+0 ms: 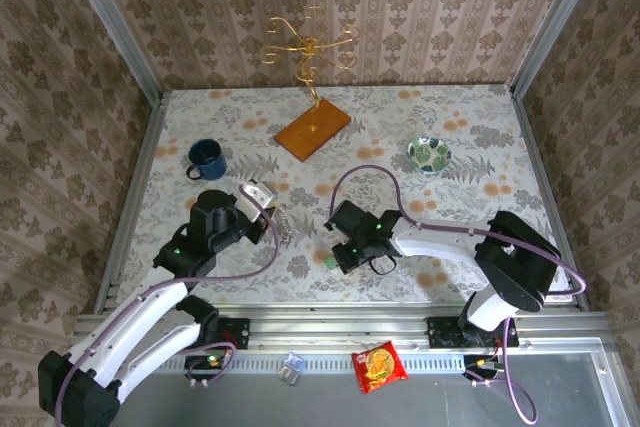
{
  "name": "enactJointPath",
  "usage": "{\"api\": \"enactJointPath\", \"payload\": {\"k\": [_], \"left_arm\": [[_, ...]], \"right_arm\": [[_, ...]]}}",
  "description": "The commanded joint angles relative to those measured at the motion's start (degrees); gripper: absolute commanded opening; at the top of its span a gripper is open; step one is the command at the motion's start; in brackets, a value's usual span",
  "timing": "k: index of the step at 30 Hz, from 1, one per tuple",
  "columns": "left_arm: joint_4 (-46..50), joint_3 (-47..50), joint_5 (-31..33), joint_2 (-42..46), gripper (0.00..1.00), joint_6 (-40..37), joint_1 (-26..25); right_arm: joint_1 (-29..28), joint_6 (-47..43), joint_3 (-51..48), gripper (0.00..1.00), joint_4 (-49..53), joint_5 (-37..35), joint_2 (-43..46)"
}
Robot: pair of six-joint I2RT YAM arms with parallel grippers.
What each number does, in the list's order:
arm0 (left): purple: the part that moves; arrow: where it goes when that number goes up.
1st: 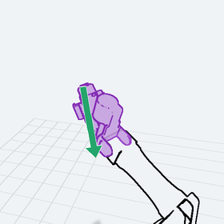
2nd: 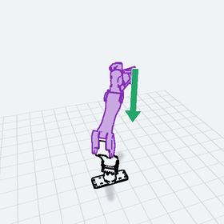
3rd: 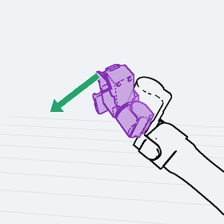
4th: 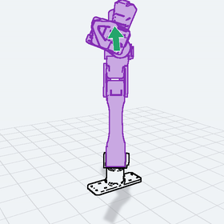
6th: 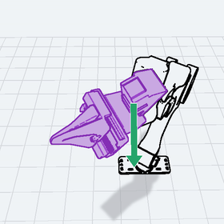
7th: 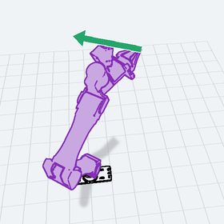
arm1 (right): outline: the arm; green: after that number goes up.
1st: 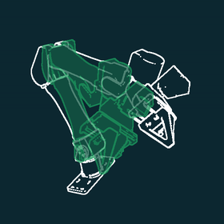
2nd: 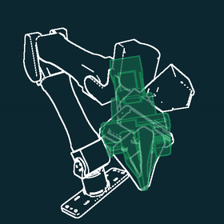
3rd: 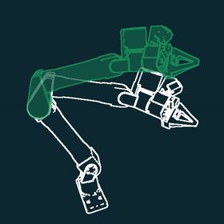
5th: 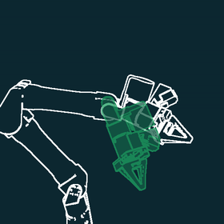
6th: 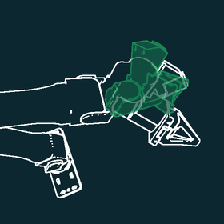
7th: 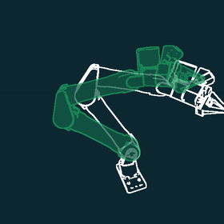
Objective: Put the keys on the keyring
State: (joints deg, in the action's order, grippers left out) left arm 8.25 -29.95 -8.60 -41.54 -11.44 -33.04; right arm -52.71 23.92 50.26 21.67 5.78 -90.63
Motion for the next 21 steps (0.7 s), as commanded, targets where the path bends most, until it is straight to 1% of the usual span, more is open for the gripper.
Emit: {"api": "enactJointPath", "payload": {"k": [1, 9, 21], "left_arm": [[-1.0, -1.4, -0.8, -0.1, 0.00, -1.8, -0.3], [-1.6, -1.4, -2.3, -1.0, 0.00, -2.4, -0.6], [-1.6, -0.6, -3.1, -1.1, 0.00, -3.6, -0.8]], "right_arm": [[0.4, 3.3, 2.0, 0.00, 2.8, -0.5, -0.8], [2.3, 8.5, 1.7, 0.00, 3.5, -1.6, -2.9], [2.8, 8.9, 3.5, 0.00, 6.5, -2.1, -5.7]]}}
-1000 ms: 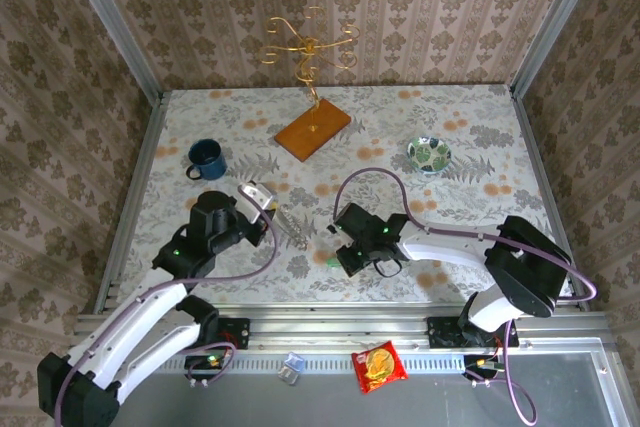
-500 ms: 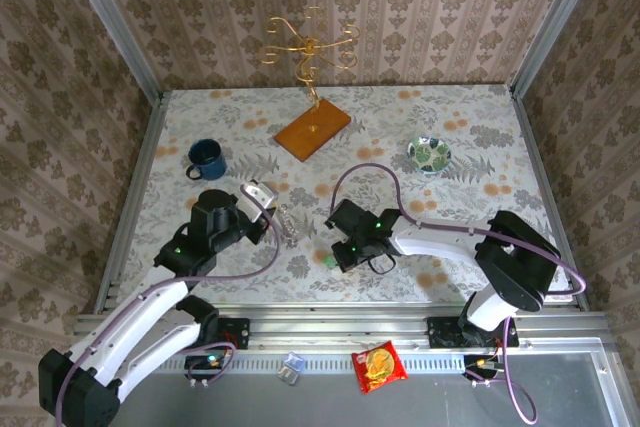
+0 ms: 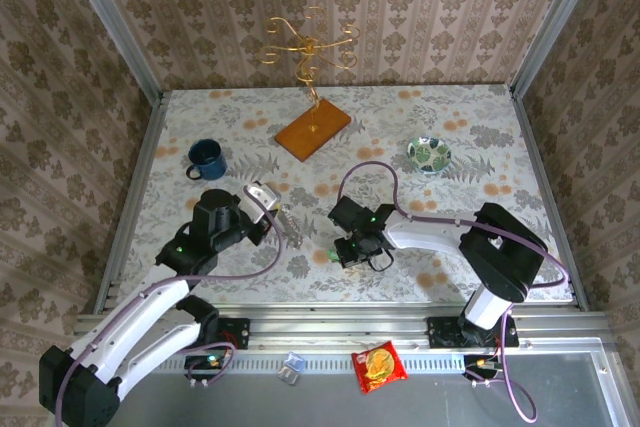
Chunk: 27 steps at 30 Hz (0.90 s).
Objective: Put the keys on the keyring
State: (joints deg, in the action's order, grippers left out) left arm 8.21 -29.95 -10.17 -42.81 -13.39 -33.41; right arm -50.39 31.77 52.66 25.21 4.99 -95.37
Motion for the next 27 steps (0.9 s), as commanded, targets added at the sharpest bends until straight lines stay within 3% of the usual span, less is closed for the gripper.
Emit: {"api": "enactJointPath", "payload": {"k": [1, 14, 22, 27], "left_arm": [[-1.5, -0.6, -1.5, 0.2, 0.00, -1.8, -0.4], [-2.5, 1.3, -4.0, 0.7, 0.00, -4.0, -0.6], [-1.7, 2.1, -4.3, 0.6, 0.00, -5.8, -1.4], [-1.0, 2.2, -4.3, 0.4, 0.00, -6.6, -2.2]], "right_arm": [[0.5, 1.0, 1.2, 0.02, 2.9, -1.2, -0.8], [1.7, -1.5, 1.1, 0.24, 5.3, 1.4, 0.4], [2.4, -3.3, -1.3, 0.48, 2.8, 3.2, 6.1], [3.2, -3.7, -2.0, 0.51, 3.3, 3.1, 6.6]]}}
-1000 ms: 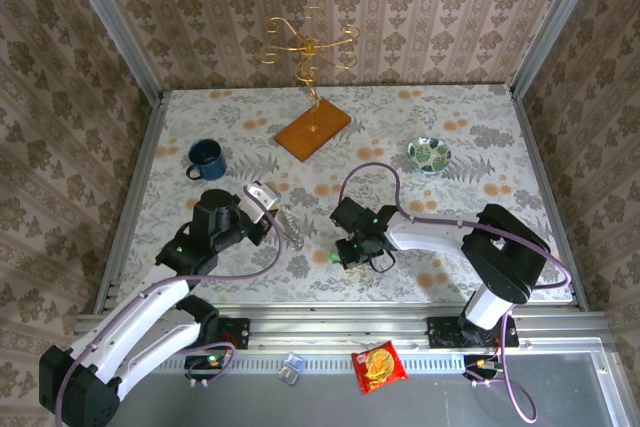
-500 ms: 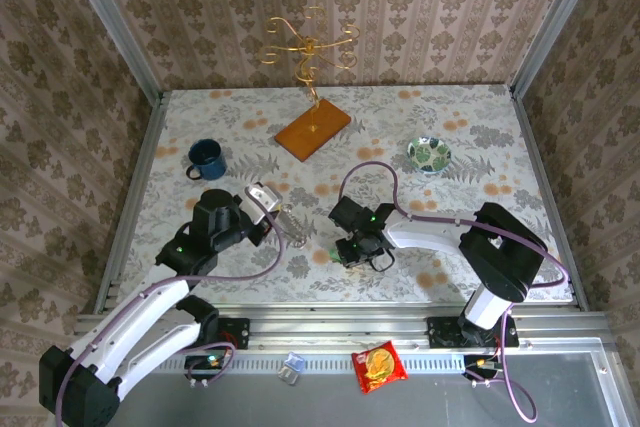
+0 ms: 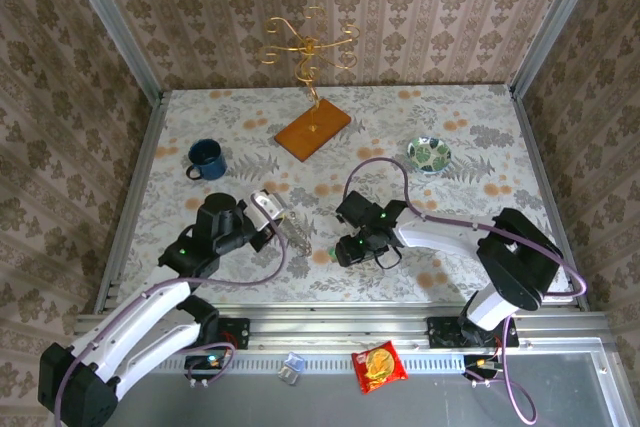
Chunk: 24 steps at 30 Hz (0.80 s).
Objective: Put the keys on the keyring
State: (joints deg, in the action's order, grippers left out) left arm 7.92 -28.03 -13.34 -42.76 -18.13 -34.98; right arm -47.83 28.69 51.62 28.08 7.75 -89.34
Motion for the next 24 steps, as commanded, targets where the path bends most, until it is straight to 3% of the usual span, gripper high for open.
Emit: {"api": "enactJointPath", "payload": {"k": [1, 14, 24], "left_arm": [[-0.5, 0.2, -1.1, 0.3, 0.00, -2.1, -0.7], [-0.1, 0.1, -1.0, 0.1, 0.00, -2.8, -1.7], [0.1, 0.1, -0.8, 0.3, 0.00, -2.9, -1.8]], "right_arm": [[0.6, -0.6, -0.8, 0.51, 0.7, 0.3, 0.1], [0.6, 0.4, 0.3, 0.44, -0.2, 1.3, -3.7], [1.1, -8.4, 2.0, 0.39, -0.4, 1.5, -5.8]]}}
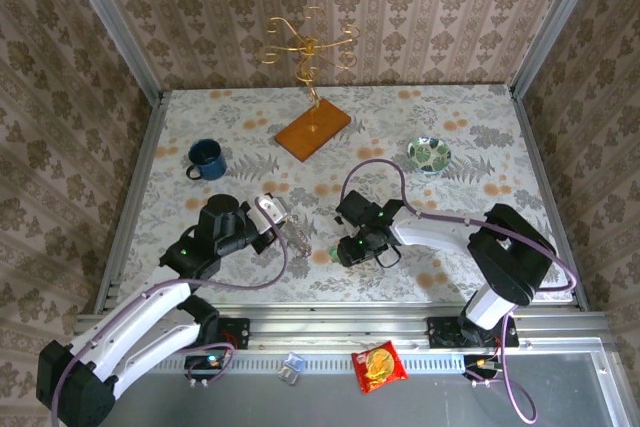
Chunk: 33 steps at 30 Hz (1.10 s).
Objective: Put the keys on the keyring
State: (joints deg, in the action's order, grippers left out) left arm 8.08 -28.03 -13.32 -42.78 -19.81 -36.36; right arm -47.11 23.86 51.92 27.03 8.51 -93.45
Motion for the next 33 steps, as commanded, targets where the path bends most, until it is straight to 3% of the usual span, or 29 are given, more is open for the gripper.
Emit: {"api": "enactJointPath", "payload": {"k": [1, 8, 23, 33], "left_arm": [[-0.1, 0.1, -0.8, 0.4, 0.00, -1.2, -0.4], [0.1, 0.2, -1.0, 0.2, 0.00, -1.3, -0.7], [0.2, 0.0, -1.0, 0.1, 0.00, -1.5, -0.9], [0.3, 0.1, -1.0, 0.1, 0.00, -1.6, -1.0]], "right_arm": [[0.4, -3.6, 1.8, 0.39, 0.6, 0.7, -1.8], [0.4, -3.6, 2.2, 0.36, 0.1, 1.9, -3.0], [0.4, -3.4, 3.1, 0.18, 0.6, 3.0, -3.3], [0.4, -3.3, 3.4, 0.17, 1.7, 2.9, -2.6]]}}
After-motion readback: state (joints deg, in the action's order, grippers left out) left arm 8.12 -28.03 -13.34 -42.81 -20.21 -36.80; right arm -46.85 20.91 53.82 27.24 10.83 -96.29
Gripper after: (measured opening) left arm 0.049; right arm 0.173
